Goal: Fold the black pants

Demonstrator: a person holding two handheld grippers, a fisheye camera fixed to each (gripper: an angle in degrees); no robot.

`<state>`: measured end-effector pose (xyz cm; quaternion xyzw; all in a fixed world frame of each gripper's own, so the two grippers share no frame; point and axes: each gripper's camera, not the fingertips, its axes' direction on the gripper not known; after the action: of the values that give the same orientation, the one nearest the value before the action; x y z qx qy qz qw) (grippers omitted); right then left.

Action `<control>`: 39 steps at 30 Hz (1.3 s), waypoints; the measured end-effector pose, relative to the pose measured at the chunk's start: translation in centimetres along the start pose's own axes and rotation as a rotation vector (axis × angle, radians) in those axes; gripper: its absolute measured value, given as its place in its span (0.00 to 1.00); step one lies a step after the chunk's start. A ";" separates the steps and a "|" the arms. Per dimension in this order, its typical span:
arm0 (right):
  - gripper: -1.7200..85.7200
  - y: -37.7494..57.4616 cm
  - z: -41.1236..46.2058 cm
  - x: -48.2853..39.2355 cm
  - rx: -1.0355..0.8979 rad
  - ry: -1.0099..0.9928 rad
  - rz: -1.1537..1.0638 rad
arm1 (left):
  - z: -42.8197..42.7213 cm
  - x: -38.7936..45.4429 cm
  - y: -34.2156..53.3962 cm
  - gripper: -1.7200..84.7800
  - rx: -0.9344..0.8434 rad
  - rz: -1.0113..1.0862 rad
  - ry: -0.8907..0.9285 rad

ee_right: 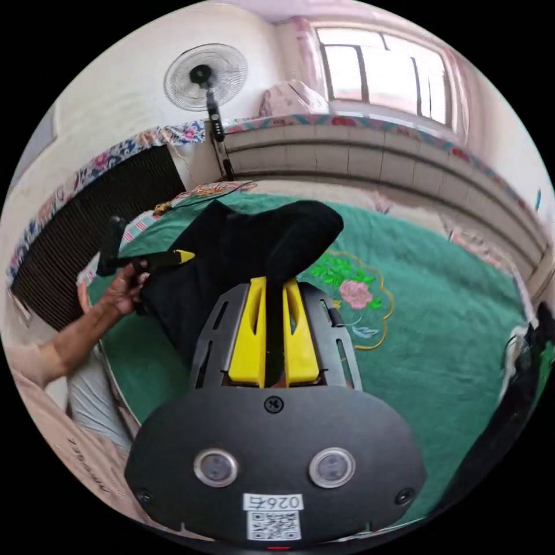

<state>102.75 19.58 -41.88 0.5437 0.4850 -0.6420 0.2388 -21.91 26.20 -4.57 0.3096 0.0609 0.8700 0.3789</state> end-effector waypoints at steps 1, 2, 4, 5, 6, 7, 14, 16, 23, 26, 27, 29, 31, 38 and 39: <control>0.02 3.1 -2.8 -6.1 0.041 0.093 -0.093 | -2.1 1.1 0.5 0.11 0.031 0.009 0.001; 0.02 6.5 -5.3 -12.4 0.083 0.182 -0.178 | -3.3 1.7 0.8 0.11 0.049 0.019 -0.004; 0.02 11.3 -8.5 -21.1 0.150 0.275 -0.268 | -9.1 4.7 1.8 0.11 0.134 0.077 -0.045; 0.02 14.1 -10.3 -26.6 0.191 0.310 -0.309 | -10.7 5.4 2.1 0.11 0.160 0.089 -0.060; 0.02 15.3 -11.2 -29.3 0.210 0.319 -0.324 | -14.2 6.8 3.0 0.11 0.220 0.111 -0.097; 0.02 17.4 -12.8 -34.5 0.248 0.328 -0.351 | -18.0 7.8 3.9 0.11 0.285 0.125 -0.144; 0.02 26.4 -17.9 -66.8 0.382 0.245 -0.561 | -38.5 9.4 13.2 0.11 0.627 0.020 -0.347; 0.02 29.6 -16.8 -75.5 0.371 0.205 -0.641 | -44.6 9.2 18.3 0.11 0.719 -0.062 -0.432; 0.02 50.8 -3.5 -109.7 0.316 0.088 -0.958 | -56.5 6.2 29.1 0.11 0.861 -0.330 -0.672; 0.04 58.4 4.4 -120.8 0.279 0.054 -1.018 | -59.8 3.6 31.7 0.11 0.913 -0.502 -0.712; 0.05 59.5 6.6 -122.6 0.261 0.058 -1.037 | -60.6 2.0 32.7 0.11 0.933 -0.597 -0.706; 0.03 63.0 17.0 -127.9 0.116 0.109 -1.003 | -61.6 -1.0 34.0 0.12 0.917 -0.782 -0.638; 0.01 66.7 21.9 -128.9 0.057 0.205 -0.951 | -62.6 -3.2 35.6 0.16 0.945 -0.939 -0.508; 0.01 87.5 19.5 -116.9 0.105 -0.008 -0.867 | -64.4 3.8 31.1 0.07 1.103 -0.672 -0.717; 0.01 89.2 19.7 -115.5 0.090 -0.033 -0.860 | -63.8 4.9 29.5 0.04 1.105 -0.591 -0.727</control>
<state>201.96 -60.40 31.91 0.2915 0.6351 -0.7121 -0.0669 -80.12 17.01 -43.21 0.6964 0.4430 0.4154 0.3825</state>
